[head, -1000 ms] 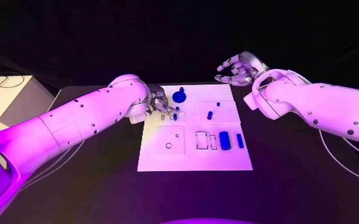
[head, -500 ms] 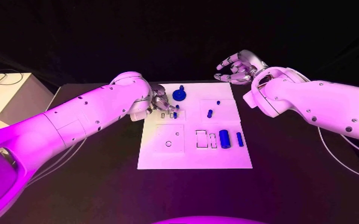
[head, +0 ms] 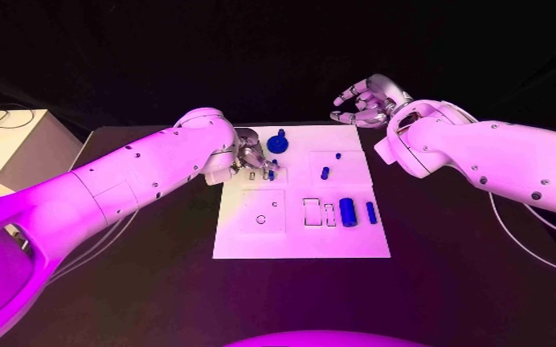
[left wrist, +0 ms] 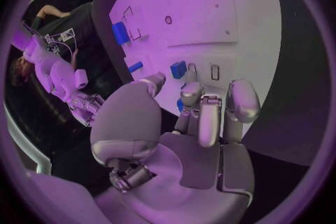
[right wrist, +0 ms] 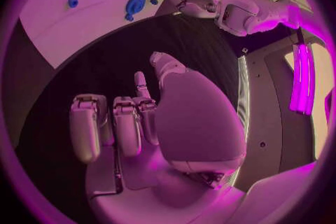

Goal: Assemble the parts on the task board

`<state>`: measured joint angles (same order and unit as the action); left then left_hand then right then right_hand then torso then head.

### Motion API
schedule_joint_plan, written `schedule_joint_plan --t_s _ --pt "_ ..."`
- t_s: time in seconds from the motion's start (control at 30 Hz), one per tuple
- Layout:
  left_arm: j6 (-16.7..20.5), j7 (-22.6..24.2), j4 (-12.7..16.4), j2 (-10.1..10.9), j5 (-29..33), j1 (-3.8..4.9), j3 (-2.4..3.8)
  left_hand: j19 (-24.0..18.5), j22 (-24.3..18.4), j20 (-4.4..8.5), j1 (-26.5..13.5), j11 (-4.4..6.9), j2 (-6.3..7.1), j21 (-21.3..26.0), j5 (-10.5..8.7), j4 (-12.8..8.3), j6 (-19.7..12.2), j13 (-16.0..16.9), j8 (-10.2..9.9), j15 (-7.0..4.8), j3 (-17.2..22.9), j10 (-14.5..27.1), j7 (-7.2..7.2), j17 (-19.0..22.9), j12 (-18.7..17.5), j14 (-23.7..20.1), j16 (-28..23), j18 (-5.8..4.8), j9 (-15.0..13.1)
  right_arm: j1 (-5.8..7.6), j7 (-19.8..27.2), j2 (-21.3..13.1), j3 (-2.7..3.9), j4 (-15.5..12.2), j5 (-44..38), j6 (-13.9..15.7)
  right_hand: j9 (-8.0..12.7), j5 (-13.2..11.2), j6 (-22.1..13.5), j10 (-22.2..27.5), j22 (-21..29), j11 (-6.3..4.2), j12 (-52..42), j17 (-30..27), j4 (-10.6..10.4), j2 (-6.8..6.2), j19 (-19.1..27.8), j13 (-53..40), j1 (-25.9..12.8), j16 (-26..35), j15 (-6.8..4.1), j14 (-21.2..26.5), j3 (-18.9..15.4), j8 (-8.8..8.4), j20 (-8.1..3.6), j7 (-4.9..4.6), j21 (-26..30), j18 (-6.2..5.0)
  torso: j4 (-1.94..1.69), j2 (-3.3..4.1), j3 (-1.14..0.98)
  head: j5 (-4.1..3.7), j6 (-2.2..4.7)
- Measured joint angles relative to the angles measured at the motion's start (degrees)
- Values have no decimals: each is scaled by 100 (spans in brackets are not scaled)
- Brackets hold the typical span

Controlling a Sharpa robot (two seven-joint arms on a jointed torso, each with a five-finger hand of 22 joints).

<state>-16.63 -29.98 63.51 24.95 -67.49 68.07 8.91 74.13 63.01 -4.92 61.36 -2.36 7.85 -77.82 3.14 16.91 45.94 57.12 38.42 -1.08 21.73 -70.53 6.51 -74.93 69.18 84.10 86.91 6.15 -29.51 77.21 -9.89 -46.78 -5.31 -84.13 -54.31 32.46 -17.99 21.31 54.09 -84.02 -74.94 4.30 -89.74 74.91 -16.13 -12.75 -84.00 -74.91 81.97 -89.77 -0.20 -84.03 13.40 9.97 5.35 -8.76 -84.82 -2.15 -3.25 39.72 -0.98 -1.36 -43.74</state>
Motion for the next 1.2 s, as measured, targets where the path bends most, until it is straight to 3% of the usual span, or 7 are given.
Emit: schedule_joint_plan --t_s 0.13,0.7,1.2 --pt "-14 -1 -36 -39 28 0 -20 0 9 0 58 0 -58 0 0 -10 -7 0 32 -16 31 0 -7 0 0 -16 0 0 -55 -1 -16 3 0 7 -9 -5 0 0 0 0 0 0 0 0 0 0 0 0 0 0 0 0 0 0 0 0 0 0 1 0 4 -27 -21" --pt "-28 -1 -125 -117 149 0 -42 -1 21 0 157 0 -51 -22 0 -15 -28 17 86 -15 113 0 -28 0 27 -16 0 0 -134 -5 -61 50 -1 32 -34 -19 1 34 0 0 2 0 24 0 -23 0 0 0 0 0 0 0 23 0 0 0 20 0 -21 -5 5 -96 -79" --pt "-29 0 -224 -191 234 0 -51 -1 58 0 485 44 -62 -45 0 -7 -49 28 153 -15 580 -1 -49 1 50 -16 0 1 -317 -9 -77 68 0 42 -41 -30 1 33 0 0 3 0 24 0 -23 0 0 0 0 0 0 0 23 0 0 1 19 0 -24 -1 4 -113 -130"
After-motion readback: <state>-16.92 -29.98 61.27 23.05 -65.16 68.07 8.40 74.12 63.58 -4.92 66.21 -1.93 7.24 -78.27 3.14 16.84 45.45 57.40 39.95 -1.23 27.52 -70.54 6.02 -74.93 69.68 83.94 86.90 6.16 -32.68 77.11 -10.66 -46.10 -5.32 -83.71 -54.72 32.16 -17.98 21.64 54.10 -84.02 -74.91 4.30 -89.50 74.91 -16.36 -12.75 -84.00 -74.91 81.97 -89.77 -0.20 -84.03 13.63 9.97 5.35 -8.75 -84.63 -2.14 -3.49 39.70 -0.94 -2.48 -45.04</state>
